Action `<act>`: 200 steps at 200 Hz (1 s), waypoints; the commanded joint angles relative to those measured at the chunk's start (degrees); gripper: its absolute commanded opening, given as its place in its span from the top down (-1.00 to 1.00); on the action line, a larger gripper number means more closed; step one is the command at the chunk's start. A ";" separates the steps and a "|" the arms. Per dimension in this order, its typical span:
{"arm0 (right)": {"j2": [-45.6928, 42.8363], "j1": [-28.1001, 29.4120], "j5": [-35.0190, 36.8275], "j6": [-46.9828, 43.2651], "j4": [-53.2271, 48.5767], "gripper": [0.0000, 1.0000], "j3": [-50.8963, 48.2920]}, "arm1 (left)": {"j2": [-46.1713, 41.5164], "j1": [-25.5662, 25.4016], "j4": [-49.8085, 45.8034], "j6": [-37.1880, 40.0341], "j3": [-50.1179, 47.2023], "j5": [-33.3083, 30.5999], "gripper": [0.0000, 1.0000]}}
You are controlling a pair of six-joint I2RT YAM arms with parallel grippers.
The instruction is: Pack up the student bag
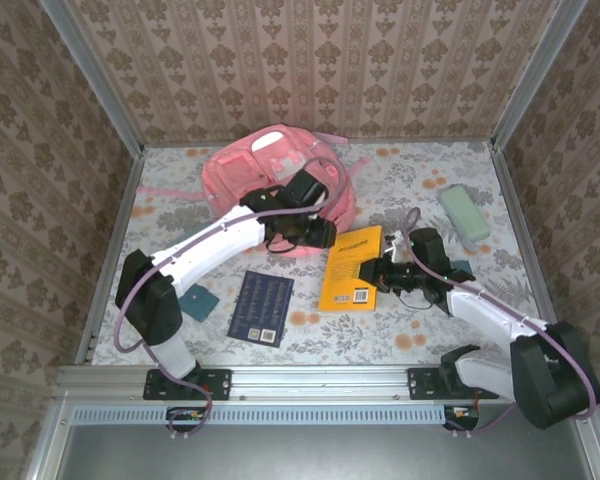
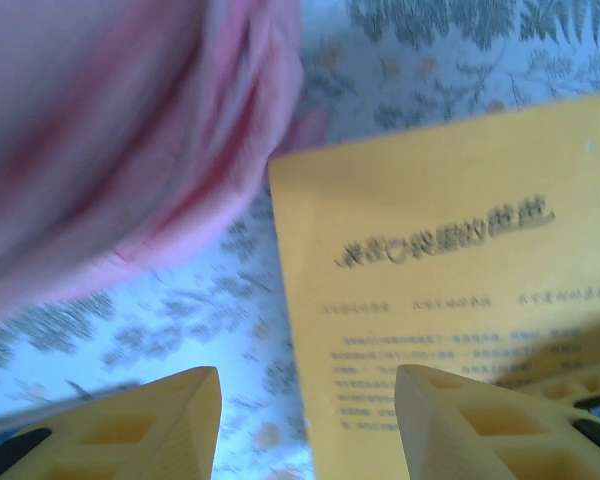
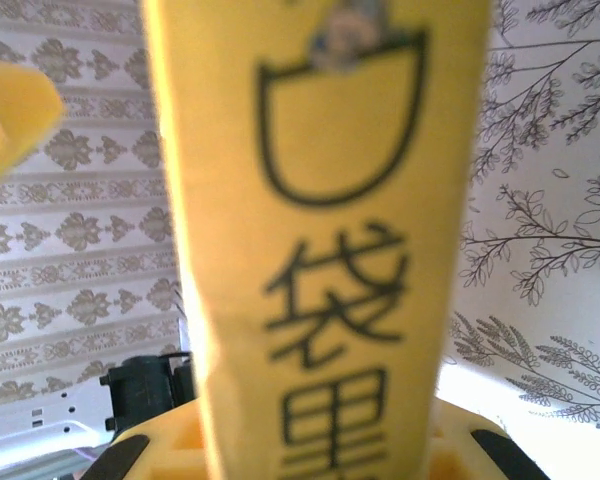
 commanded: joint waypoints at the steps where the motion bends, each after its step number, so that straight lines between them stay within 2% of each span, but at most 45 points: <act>1: -5.55 -0.35 4.81 2.09 5.77 1.00 -2.06 | 3.87 1.09 -5.89 10.60 4.15 -6.18 -0.01; 43: -15.14 -0.33 11.44 2.81 2.79 1.00 -4.40 | 11.63 2.74 -4.82 19.78 10.61 -7.55 0.01; 98: -22.48 -0.40 16.32 5.81 2.55 1.00 -8.32 | 19.60 4.10 -3.47 23.96 15.35 -6.18 0.08; 128: -24.72 -0.34 18.31 7.83 5.00 1.00 -10.24 | 22.16 4.61 -2.59 24.15 16.36 -6.26 0.37; 153: -25.42 -0.35 20.58 9.62 10.18 1.00 -12.05 | 21.62 4.98 -2.29 24.28 17.41 -5.79 1.00; 200: -17.47 -0.32 20.75 10.79 20.82 1.00 -8.90 | 16.00 5.13 -2.57 22.46 21.25 -9.96 1.00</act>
